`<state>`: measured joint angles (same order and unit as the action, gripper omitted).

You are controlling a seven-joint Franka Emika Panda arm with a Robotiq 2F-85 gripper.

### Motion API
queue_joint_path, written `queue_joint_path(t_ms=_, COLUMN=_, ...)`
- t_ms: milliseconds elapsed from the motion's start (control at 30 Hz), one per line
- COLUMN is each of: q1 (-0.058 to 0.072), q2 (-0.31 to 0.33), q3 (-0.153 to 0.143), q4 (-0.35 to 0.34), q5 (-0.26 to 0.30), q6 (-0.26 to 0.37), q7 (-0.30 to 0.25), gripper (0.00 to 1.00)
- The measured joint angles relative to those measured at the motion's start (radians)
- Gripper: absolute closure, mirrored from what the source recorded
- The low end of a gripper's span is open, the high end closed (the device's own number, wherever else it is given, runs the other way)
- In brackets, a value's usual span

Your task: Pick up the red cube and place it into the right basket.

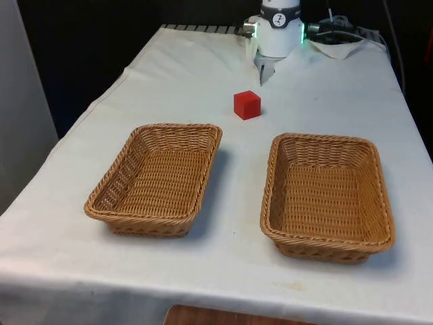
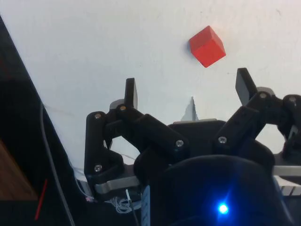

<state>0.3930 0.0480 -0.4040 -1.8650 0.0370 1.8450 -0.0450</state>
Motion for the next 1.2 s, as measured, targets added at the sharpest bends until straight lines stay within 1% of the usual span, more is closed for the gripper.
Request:
queue_joint_path(t_ms=300, q1=0.000, q2=-0.049, q3=0.004, q4=-0.050, q5=-0.017, q6=0.000, q7=0.002, gripper=0.00)
queue_joint_path(t_ms=533, q1=0.000, q2=-0.126, q3=0.012, q4=-0.124, q5=-0.051, q6=0.004, q7=0.013, gripper=0.00)
queue_joint_path(t_ms=567, q1=0.000, q2=-0.126, q3=0.012, q4=-0.124, q5=-0.051, q6=0.004, q7=0.013, gripper=0.00)
queue_joint_path(t_ms=600, q1=0.000, q2=-0.146, q3=0.014, q4=-0.144, q5=-0.062, q6=0.004, q7=0.017, gripper=0.00)
queue_joint_path(t_ms=767, q1=0.000, q2=-0.199, q3=0.018, q4=-0.193, q5=-0.087, q6=0.006, q7=0.024, gripper=0.00)
queue_joint_path(t_ms=867, q1=0.000, q2=-0.218, q3=0.019, q4=-0.212, q5=-0.096, q6=0.008, q7=0.027, gripper=0.00)
queue_joint_path(t_ms=900, q1=0.000, q2=-0.236, q3=0.020, q4=-0.229, q5=-0.105, q6=0.009, q7=0.029, gripper=0.00)
queue_joint_path(t_ms=1033, q1=0.000, q2=-0.272, q3=0.022, q4=-0.264, q5=-0.123, q6=0.010, q7=0.033, gripper=0.00)
queue_joint_path(t_ms=1067, q1=0.000, q2=-0.291, q3=0.022, q4=-0.281, q5=-0.133, q6=0.011, q7=0.034, gripper=0.00)
queue_joint_path(t_ms=1100, q1=0.000, q2=-0.291, q3=0.022, q4=-0.281, q5=-0.133, q6=0.011, q7=0.034, gripper=0.00)
queue_joint_path(t_ms=1200, q1=-0.001, q2=-0.317, q3=0.023, q4=-0.305, q5=-0.147, q6=0.015, q7=0.035, gripper=0.00)
